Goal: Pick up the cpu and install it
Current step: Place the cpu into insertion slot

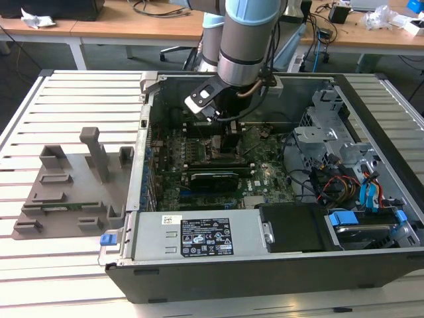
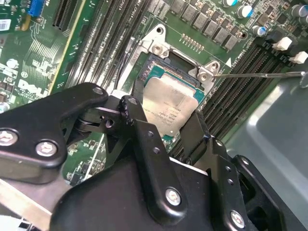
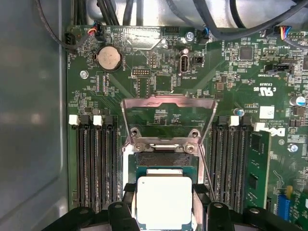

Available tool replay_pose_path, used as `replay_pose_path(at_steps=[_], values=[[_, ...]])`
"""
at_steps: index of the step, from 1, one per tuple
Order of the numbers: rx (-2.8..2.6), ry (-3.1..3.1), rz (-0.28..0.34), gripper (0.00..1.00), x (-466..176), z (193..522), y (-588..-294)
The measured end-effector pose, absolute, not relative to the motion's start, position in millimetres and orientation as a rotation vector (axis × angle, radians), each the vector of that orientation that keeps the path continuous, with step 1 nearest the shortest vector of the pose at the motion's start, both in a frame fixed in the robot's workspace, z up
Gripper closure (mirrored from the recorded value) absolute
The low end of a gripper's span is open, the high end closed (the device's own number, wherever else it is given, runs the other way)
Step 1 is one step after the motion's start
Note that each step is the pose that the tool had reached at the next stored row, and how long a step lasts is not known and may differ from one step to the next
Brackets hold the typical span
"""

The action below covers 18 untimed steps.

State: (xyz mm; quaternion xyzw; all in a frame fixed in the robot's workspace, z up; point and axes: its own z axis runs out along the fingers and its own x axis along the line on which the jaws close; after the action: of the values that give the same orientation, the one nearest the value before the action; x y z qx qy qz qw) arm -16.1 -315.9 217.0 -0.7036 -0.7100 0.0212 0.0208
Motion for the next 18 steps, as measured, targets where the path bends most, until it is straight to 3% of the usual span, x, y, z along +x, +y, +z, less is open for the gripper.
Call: replay_pose_path(at_steps=[18], values=[[-2.201, -2.187, 0.072, 0.45, -14, 200, -316]])
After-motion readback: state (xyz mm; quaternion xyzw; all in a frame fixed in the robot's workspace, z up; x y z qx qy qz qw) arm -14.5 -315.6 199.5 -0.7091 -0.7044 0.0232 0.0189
